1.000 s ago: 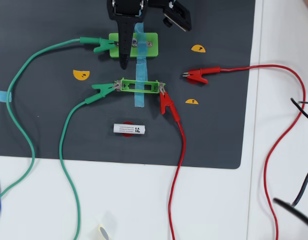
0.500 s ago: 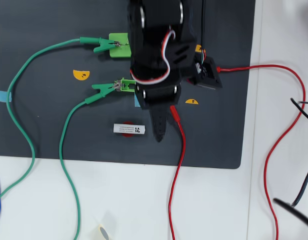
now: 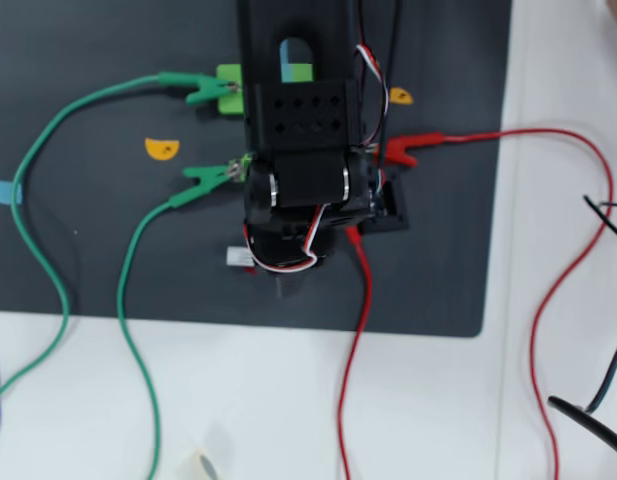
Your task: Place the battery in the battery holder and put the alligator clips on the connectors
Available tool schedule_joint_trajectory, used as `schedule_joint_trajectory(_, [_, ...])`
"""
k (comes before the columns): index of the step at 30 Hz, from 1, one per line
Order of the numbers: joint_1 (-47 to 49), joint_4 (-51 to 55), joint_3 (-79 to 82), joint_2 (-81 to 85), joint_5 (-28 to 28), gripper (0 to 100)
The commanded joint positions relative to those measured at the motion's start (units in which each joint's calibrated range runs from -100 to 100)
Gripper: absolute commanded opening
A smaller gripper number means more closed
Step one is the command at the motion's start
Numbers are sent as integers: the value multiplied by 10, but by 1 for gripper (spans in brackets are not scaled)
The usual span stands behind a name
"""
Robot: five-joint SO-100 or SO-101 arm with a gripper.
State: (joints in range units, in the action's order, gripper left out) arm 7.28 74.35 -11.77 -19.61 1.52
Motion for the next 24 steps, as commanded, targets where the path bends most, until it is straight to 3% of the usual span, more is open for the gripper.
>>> schedule_joint_trajectory(1, [-11, -3, -28, -15, -6, 26])
schedule_joint_trajectory(11, [-55, -57, -36, -42, -18, 26])
schedule_joint_trajectory(24, [-26, -57, -44, -91, -32, 26])
